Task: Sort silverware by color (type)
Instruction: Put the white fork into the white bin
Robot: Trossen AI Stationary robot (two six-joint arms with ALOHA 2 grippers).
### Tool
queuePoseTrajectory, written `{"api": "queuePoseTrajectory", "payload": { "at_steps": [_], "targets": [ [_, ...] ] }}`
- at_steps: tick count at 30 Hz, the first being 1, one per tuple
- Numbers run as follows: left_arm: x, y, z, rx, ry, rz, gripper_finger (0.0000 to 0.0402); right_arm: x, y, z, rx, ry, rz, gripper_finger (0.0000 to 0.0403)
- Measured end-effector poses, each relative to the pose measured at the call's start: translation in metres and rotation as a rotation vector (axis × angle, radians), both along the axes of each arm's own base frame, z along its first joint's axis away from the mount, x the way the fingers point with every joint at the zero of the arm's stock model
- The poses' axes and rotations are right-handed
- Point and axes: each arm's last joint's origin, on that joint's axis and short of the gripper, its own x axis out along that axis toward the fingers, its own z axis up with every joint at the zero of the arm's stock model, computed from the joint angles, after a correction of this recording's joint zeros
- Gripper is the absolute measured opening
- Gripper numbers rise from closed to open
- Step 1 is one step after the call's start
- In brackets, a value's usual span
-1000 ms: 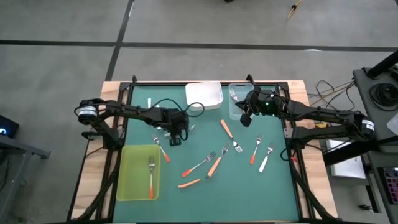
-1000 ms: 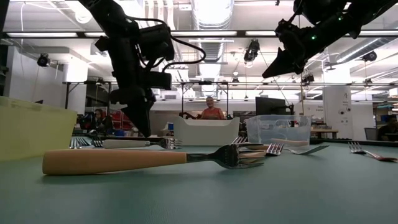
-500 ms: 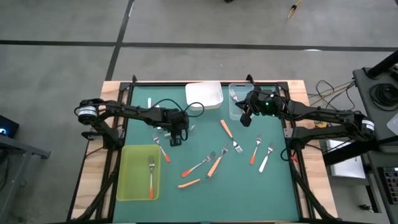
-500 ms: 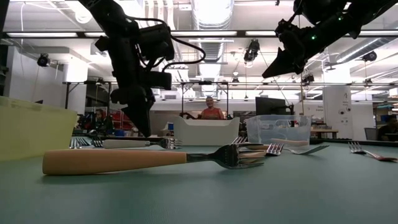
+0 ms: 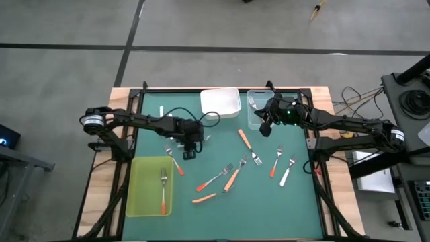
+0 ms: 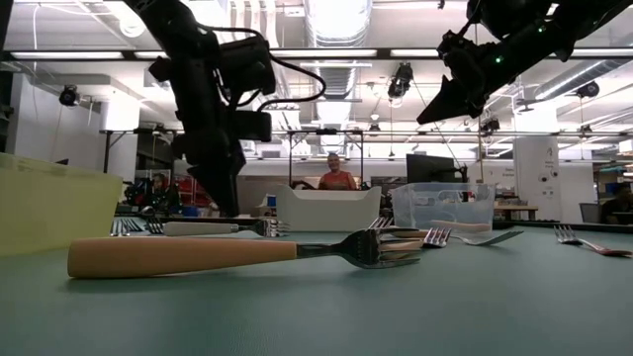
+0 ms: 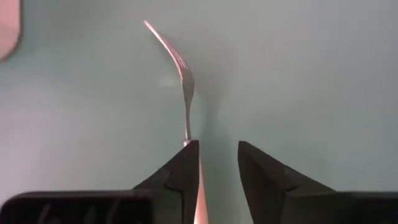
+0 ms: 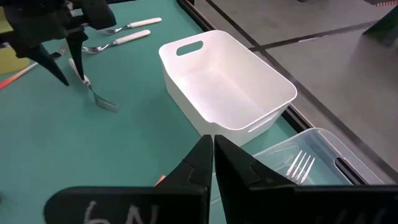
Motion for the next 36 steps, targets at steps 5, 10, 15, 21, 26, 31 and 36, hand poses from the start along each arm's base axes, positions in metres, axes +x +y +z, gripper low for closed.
{"api": "queuePoseTrajectory", "payload": {
  "at_steps": [5,10,15,21,26,31,36],
  "targets": [
    [-0.005,0.000,-0.007,0.002,0.016,0.011,0.0113,0.000,0.000,0.000,-0.001,0.001,0.000,0.0009],
    [-0.011,0.000,-0.019,0.007,-0.019,0.044,0.0116,0.000,0.000,0.000,-0.001,0.000,0.000,0.0009],
    [-0.018,0.000,-0.028,0.038,-0.011,0.098,0.0111,0.000,0.000,0.000,0.005,-0.003,-0.004,0.0009],
    [-0.019,-0.001,-0.030,0.044,-0.014,0.088,0.0050,0.000,0.000,0.000,0.035,-0.018,-0.021,0.0009],
    [-0.016,0.001,-0.027,0.094,-0.008,0.063,0.0017,0.000,0.000,0.001,0.041,-0.024,-0.024,0.0009],
    [-0.009,0.002,-0.014,0.223,-0.018,0.034,0.0017,0.002,-0.001,0.008,0.033,-0.043,-0.023,0.0009],
    [0.007,0.001,0.017,0.358,-0.118,-0.043,0.0017,0.006,0.000,0.011,0.046,-0.061,0.060,0.0009]
  ]
}}
